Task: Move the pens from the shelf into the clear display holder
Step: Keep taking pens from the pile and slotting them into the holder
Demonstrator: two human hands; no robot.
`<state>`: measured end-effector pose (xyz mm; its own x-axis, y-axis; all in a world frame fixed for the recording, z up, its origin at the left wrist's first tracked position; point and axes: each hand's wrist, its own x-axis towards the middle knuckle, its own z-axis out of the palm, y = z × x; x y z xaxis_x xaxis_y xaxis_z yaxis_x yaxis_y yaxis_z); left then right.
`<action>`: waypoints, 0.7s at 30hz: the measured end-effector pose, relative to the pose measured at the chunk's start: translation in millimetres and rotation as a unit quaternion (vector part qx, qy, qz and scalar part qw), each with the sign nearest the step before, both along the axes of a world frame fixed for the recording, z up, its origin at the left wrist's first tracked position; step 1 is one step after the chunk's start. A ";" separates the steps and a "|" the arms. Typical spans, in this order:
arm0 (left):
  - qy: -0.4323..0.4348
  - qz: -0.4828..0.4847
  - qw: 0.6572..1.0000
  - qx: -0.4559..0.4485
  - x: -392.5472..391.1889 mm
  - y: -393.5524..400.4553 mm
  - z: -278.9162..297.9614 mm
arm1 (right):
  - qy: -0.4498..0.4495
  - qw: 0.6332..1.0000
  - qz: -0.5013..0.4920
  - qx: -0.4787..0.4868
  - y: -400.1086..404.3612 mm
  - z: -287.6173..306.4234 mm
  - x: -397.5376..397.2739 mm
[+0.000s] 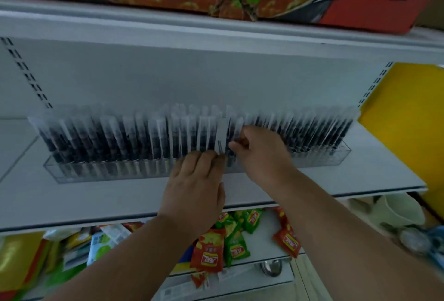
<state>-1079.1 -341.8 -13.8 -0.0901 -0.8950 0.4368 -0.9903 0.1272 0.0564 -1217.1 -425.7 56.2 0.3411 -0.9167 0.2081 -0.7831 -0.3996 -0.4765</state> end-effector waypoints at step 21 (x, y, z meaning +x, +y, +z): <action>0.079 0.027 0.996 -0.030 4.8 19.9 -1.1 | -0.110 0.988 0.002 -0.111 32.5 -18.1 -8.2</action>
<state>-1074.3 -321.9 -14.9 0.0323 -0.8683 0.4950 -0.9751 0.0814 0.2064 -1225.3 -393.1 38.1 0.2688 -0.8388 0.4735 -0.6687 -0.5163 -0.5350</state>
